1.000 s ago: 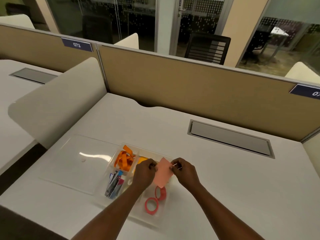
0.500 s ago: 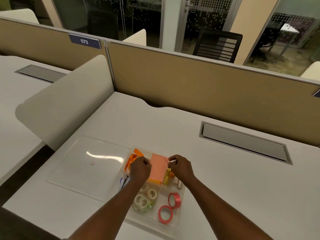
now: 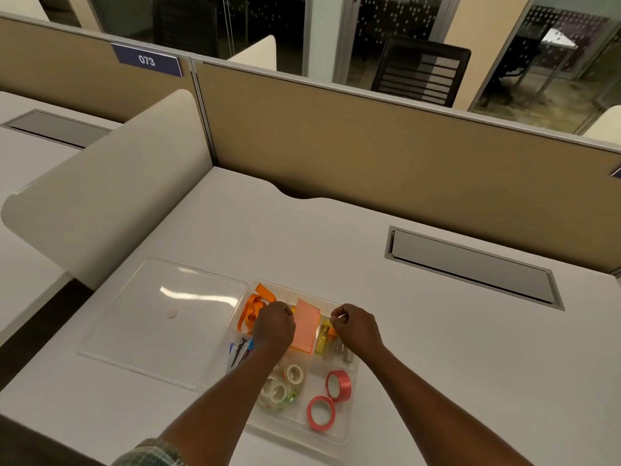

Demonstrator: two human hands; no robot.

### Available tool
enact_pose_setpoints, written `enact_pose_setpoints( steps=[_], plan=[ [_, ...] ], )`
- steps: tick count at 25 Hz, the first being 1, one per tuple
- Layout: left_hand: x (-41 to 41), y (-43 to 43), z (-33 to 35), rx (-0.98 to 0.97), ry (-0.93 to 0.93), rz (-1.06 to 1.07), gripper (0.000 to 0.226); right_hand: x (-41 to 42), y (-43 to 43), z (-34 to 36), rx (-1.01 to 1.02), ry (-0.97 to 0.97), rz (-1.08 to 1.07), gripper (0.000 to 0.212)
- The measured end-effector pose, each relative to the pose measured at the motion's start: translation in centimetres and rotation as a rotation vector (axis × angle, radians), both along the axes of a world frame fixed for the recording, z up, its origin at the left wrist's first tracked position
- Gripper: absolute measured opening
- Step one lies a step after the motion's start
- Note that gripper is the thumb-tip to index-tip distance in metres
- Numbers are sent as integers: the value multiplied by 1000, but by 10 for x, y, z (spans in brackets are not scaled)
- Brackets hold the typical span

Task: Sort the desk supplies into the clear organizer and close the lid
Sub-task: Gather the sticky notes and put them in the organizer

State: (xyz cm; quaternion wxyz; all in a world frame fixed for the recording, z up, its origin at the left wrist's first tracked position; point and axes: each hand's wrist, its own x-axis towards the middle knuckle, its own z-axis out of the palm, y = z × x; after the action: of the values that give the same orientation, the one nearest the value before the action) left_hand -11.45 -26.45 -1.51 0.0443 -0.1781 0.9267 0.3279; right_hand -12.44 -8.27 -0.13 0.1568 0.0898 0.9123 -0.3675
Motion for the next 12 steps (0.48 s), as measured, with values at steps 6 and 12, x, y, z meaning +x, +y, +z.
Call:
enact_pose_setpoints(
  steps=[6,12],
  plan=[
    [11,0,-5,-40,98,-49,24,6,3,-2,44,34,44,7],
    [21,-22,6,-68,211,-19,17,21,8,-5,194,170,74,24]
  ],
)
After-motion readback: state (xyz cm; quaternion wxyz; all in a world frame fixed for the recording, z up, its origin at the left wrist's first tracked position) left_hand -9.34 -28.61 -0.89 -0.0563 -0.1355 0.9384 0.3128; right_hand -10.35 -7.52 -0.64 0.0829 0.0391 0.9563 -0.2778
